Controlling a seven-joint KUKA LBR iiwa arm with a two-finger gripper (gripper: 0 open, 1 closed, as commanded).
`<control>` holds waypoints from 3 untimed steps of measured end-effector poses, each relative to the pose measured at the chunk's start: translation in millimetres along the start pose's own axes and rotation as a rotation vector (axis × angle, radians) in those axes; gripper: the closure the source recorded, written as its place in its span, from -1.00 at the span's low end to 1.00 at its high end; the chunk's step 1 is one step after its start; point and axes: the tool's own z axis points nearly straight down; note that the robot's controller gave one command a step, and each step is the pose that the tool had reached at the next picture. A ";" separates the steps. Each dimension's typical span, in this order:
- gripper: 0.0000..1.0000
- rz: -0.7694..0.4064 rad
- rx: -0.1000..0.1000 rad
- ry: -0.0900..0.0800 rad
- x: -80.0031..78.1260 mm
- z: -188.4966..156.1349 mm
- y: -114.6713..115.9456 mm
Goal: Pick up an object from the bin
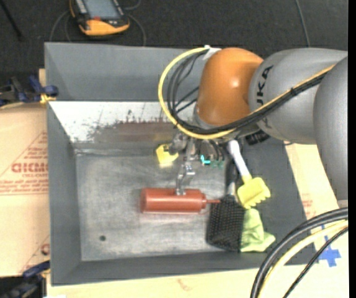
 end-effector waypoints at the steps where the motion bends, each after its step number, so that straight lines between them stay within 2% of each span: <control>1: -1.00 0.000 0.000 -0.006 -0.9 -4.4 0.0; 2: -1.00 -0.055 0.001 -0.013 23.6 27.7 -5.5; 3: 1.00 -0.159 0.001 -0.009 80.9 74.0 -17.6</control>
Offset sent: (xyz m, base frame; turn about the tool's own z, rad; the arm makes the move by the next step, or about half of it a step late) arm -0.0612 -0.0139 -0.0770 -0.1313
